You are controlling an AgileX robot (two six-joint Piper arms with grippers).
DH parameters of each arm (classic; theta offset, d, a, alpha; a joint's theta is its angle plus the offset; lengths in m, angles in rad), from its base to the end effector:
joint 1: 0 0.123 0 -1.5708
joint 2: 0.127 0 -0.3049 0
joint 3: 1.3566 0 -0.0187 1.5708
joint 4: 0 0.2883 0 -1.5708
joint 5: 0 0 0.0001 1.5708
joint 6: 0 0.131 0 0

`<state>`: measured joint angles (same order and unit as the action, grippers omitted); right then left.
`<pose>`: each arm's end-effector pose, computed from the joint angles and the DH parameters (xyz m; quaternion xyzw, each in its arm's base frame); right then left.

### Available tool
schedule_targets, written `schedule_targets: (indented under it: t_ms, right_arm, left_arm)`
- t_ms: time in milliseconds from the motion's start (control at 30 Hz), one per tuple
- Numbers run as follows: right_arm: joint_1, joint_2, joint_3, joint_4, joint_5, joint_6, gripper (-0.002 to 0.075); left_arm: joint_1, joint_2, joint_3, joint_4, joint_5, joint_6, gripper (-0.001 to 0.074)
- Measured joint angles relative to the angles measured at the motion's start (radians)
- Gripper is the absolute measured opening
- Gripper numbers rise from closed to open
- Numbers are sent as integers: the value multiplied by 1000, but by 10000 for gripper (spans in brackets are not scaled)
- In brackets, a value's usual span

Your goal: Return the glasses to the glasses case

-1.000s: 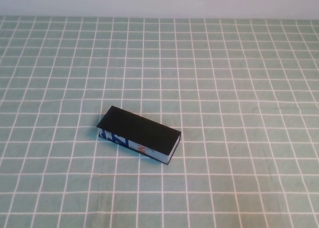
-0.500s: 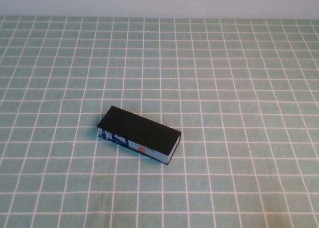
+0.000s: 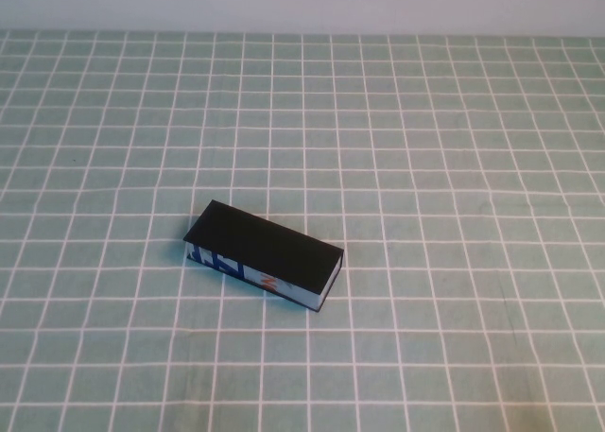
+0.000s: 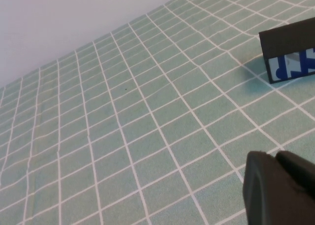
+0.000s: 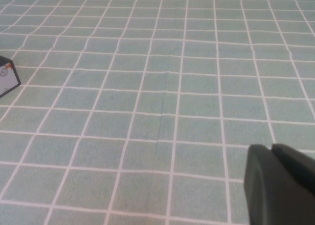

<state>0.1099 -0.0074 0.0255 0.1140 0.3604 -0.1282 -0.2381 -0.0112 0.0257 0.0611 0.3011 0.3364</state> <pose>0.1078 0.0172 0.1605 -0.0646 0.7989 0.0425 0.5964 0.1083 -0.0238 0.1681 0.2383 0.7458 0.0557 0.6196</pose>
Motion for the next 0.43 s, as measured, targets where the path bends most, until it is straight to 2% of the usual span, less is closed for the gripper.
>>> schedule_targets:
  t_ms: [433]
  right_arm:
    - [-2,0,0,0,-4,0,-11]
  left_arm:
    - [0,0,0,0,2,0,2]
